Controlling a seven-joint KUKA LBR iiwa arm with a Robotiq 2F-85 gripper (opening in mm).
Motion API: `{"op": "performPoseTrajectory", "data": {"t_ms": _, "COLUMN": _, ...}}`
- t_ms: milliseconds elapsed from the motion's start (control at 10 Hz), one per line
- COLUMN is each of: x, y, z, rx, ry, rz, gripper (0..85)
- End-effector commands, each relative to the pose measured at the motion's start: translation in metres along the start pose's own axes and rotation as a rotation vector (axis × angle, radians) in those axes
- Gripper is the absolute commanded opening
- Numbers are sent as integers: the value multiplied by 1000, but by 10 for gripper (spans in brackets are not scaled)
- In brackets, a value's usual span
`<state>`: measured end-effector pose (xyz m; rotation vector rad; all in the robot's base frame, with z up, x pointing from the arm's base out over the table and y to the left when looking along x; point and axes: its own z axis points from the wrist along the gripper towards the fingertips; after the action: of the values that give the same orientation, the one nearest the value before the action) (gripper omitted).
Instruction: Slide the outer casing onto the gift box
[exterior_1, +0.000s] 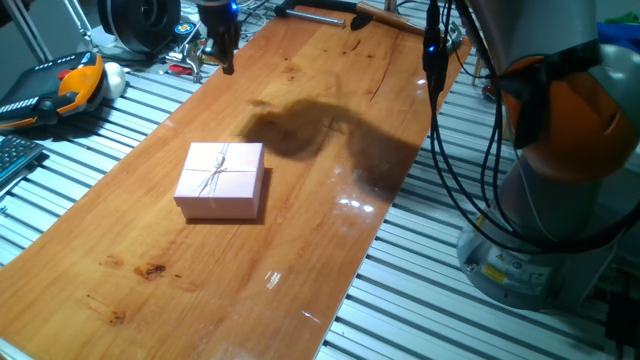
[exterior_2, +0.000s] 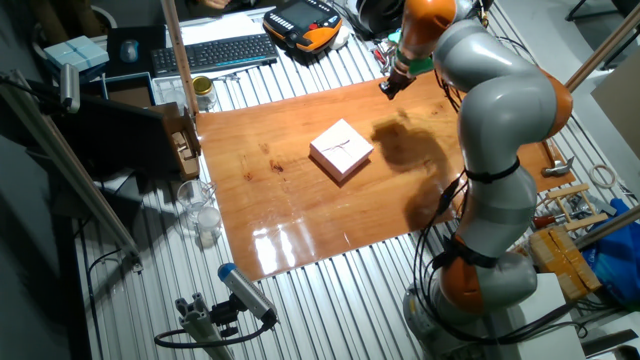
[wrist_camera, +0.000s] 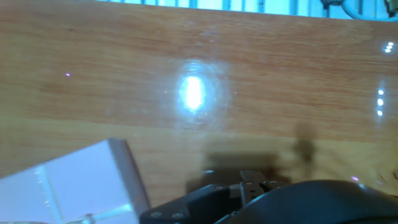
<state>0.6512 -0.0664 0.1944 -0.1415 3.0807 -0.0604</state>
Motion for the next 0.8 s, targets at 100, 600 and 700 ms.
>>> {"op": "performPoseTrajectory", "data": {"t_ms": 100, "x": 7, "y": 3, "z": -8, "rx": -8, "ry": -18, "rz": 2, "gripper": 0}}
{"op": "performPoseTrajectory", "data": {"t_ms": 600, "x": 22, "y": 14, "z": -20, "rx": -27, "ry": -2, "rz": 18, "gripper": 0}}
{"op": "performPoseTrajectory", "data": {"t_ms": 700, "x": 25, "y": 20, "z": -22, "rx": -20, "ry": 8, "rz": 21, "gripper": 0}}
